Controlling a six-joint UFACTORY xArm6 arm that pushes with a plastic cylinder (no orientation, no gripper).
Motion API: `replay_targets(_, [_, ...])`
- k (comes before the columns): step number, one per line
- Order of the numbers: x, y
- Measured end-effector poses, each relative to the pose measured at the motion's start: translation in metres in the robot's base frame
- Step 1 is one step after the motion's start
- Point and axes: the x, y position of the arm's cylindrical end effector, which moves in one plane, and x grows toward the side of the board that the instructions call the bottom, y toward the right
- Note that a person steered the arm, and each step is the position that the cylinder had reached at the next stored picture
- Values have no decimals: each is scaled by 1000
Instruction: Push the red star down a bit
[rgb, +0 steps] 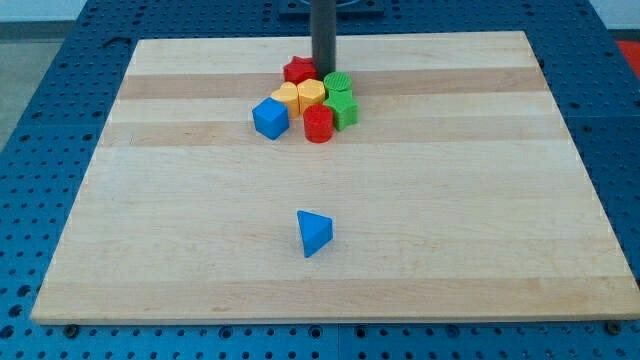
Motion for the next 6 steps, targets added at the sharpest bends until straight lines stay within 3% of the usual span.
replay_targets(2, [-3,-12])
replay_targets(4, [-66,-14])
replay_targets(6, [-40,-47])
